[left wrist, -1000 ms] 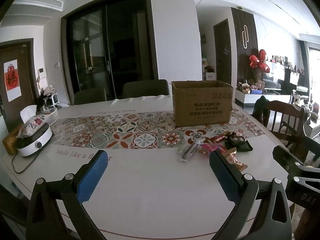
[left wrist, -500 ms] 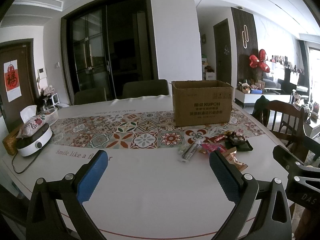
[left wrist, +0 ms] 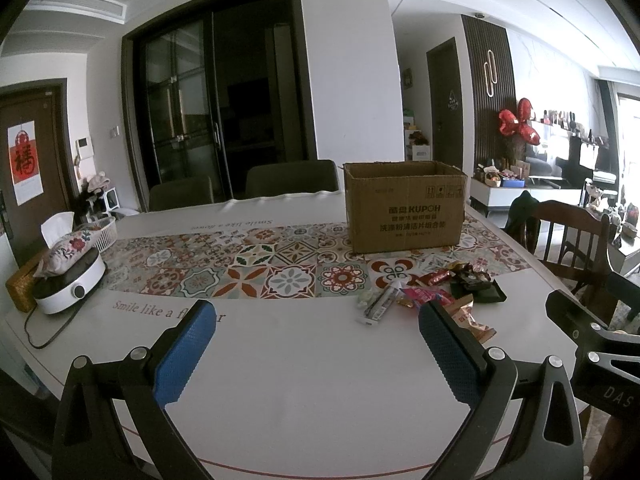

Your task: Organize snacks

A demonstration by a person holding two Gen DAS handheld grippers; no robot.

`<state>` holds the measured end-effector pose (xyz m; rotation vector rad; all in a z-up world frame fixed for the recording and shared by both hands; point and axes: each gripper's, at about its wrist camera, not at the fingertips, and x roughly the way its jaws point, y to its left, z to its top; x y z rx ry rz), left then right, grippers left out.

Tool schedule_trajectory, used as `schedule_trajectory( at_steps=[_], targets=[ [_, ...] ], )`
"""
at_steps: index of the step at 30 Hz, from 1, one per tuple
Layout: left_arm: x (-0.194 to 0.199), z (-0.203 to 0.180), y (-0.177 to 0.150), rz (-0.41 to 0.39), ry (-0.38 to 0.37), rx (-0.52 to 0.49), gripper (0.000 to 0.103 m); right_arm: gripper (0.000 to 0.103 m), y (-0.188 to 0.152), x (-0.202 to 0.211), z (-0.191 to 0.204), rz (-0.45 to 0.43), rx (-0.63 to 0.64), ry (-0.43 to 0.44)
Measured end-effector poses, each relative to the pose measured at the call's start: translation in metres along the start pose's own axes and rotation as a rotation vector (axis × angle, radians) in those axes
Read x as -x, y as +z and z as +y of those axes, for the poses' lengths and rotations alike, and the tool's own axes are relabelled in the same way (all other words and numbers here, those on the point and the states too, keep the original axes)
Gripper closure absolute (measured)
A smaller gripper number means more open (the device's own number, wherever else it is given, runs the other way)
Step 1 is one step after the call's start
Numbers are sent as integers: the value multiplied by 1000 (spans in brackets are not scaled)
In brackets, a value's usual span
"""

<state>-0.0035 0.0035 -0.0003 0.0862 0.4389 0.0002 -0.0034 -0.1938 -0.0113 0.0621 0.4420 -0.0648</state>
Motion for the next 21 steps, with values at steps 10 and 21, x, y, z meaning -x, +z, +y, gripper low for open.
schedule_trajectory(
  at_steps=[10, 21],
  targets=[
    [0, 0, 0, 0, 0, 0, 0, 1, 0, 0, 0, 0, 0, 0],
    [-3, 1, -2, 10, -14, 7, 0, 1, -1, -1, 3, 6, 1, 0]
  ],
)
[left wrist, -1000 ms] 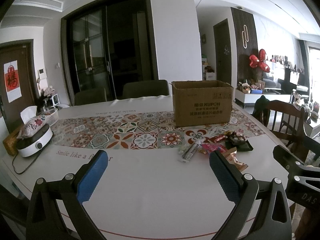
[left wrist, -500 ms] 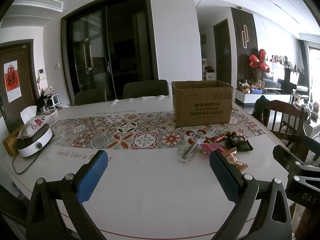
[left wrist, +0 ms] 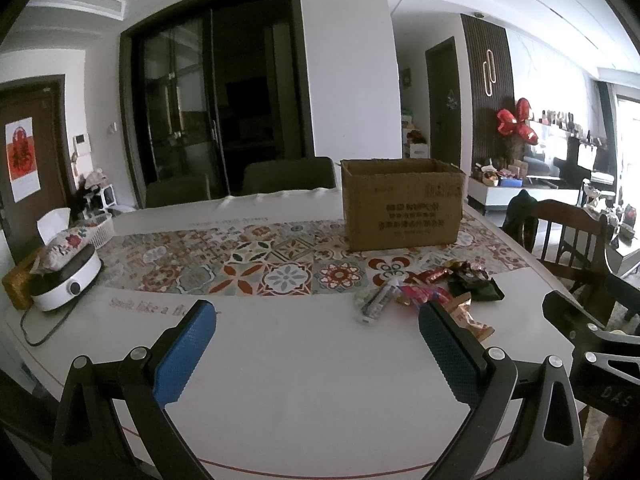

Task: Organize snacks
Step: 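Lower the left tool onto the clear tube snack while the right tool approaches the biscuit pack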

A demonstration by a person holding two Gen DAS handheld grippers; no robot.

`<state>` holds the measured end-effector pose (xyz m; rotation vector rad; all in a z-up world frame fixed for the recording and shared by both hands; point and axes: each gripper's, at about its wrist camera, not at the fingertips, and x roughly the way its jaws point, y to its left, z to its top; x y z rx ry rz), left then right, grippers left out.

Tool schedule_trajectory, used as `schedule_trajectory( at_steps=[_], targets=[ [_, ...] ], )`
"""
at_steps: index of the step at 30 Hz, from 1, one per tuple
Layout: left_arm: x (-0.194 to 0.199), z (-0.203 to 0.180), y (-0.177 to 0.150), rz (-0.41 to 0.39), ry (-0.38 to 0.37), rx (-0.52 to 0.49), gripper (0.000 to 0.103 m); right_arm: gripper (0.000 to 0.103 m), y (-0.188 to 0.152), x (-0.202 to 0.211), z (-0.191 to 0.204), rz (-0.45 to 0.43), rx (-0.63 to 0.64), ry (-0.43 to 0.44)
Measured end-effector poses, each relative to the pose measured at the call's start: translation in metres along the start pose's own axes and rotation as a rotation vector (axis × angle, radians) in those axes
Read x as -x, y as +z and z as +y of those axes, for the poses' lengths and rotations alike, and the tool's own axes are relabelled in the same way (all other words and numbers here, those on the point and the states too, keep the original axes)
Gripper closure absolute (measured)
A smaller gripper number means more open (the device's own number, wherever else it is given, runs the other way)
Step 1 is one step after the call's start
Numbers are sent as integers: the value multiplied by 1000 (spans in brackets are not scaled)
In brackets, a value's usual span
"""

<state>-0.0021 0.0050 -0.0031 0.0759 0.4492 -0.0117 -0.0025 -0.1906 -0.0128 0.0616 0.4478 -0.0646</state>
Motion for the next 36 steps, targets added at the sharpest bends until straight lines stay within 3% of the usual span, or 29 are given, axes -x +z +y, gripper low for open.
schedule_trajectory(
  at_steps=[11, 21, 30, 36],
  targets=[
    [-31, -4, 1, 20, -6, -47, 3, 1, -5, -28, 1, 48, 2, 21],
    [-85, -15, 4, 90, -64, -111, 20, 2, -2, -77, 3, 135, -44, 35],
    [-129, -29, 4, 158, -153, -193, 29, 11, -12, -119, 7, 239, -61, 43],
    [-159, -37, 1, 211, -215, -234, 40, 18, -20, -142, 7, 302, -85, 62]
  ],
)
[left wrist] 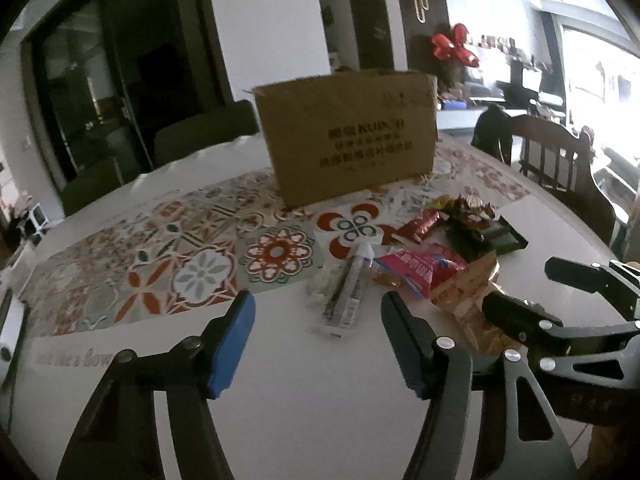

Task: Organize snacks
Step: 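Lower the left tool onto the clear tube snack while the right tool approaches the biscuit pack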

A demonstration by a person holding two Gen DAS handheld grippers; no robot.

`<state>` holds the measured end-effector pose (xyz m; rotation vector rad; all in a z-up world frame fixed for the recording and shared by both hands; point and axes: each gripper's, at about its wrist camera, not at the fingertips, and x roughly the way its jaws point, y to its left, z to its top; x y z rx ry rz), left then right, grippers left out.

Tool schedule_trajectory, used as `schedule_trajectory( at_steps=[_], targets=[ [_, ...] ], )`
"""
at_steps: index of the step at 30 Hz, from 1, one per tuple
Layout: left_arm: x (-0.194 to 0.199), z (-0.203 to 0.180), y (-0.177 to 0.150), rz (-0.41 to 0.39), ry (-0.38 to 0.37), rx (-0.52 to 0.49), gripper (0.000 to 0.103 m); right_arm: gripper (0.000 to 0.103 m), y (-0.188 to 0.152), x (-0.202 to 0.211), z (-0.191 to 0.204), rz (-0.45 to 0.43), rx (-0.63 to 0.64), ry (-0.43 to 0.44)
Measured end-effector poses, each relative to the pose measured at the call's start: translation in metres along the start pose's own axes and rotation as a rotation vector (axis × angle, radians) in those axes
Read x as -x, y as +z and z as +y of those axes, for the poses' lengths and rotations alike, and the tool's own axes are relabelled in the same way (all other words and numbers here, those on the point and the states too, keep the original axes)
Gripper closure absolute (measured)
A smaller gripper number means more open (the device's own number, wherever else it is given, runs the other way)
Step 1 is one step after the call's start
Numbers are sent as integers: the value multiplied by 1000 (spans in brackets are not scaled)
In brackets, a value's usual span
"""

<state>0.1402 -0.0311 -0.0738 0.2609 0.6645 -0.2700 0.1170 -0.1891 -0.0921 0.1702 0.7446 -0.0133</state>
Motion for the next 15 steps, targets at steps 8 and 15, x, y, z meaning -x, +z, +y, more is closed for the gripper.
schedule_trajectory(
  at_steps=[8, 15],
  targets=[
    [-30, -11, 5, 36, -34, -63, 55, 28, -1, -22, 0, 64, -15, 32],
    [-51, -17, 9, 58, -49, -104, 61, 36, -1, -32, 0, 95, -16, 43]
  ],
)
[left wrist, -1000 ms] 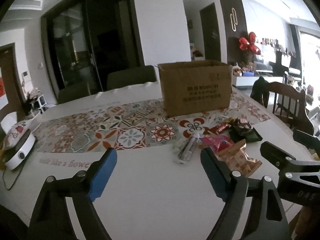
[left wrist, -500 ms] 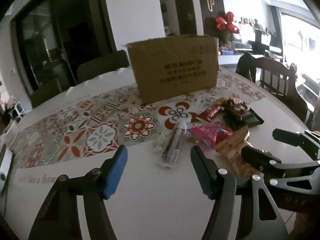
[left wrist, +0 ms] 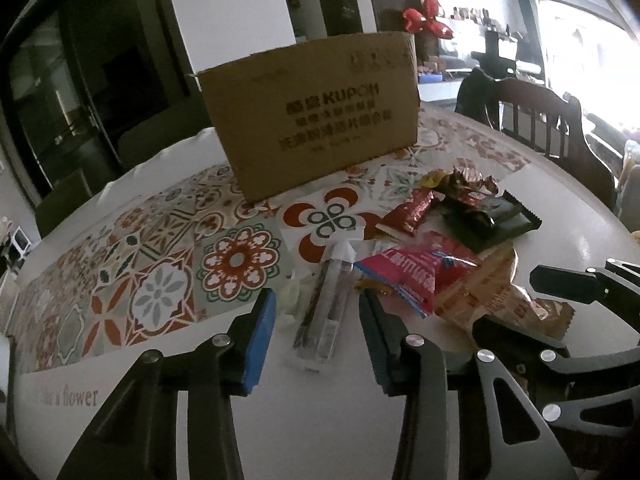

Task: Organize snacks
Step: 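Lower the left tool onto the clear tube snack while the right tool approaches the biscuit pack, then close the left tool on the tube snack while the right tool grasps the biscuit pack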

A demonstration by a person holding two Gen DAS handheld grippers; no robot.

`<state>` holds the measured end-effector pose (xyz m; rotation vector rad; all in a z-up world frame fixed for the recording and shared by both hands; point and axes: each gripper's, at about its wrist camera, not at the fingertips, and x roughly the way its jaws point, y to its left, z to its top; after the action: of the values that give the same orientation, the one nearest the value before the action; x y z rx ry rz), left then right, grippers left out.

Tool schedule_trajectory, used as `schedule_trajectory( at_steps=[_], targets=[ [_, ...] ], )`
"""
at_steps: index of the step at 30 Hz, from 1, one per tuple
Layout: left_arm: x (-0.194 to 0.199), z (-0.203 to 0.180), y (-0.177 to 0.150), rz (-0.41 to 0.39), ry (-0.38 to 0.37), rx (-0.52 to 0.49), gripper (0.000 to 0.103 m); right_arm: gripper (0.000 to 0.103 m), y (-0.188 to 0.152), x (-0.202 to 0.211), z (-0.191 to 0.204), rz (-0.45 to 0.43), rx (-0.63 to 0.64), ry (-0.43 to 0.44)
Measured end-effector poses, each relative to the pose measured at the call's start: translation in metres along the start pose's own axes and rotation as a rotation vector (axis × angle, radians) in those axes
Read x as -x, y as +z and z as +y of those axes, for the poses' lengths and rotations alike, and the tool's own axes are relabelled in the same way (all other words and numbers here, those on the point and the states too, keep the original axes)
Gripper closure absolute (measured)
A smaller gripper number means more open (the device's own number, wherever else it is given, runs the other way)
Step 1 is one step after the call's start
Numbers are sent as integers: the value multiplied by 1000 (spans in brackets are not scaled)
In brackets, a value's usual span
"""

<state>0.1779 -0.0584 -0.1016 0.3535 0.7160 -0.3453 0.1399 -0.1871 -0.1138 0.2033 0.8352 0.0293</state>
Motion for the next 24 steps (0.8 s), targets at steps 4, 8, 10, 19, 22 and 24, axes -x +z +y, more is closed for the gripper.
schedule_trajectory(
  at_steps=[4, 8, 10, 19, 22, 24],
  targets=[
    [-11, 0, 2, 21, -25, -1, 70, 39, 1, -5, 1, 15, 0, 4],
    [-19, 0, 3, 31, -31, 1, 70, 43, 2, -8, 2, 20, 2, 0],
    [-22, 2, 3, 37, -43, 6, 70, 43, 3, -8, 1, 19, -2, 0],
    [-37, 8, 3, 91, -89, 60, 70, 44, 6, -13, 2, 18, 1, -4],
    [-39, 11, 3, 100, -101, 86, 73, 45, 7, -14, 3, 17, 4, -5],
    [-39, 10, 2, 102, -103, 93, 75, 47, 8, -15, 3, 20, 10, -1]
  ],
)
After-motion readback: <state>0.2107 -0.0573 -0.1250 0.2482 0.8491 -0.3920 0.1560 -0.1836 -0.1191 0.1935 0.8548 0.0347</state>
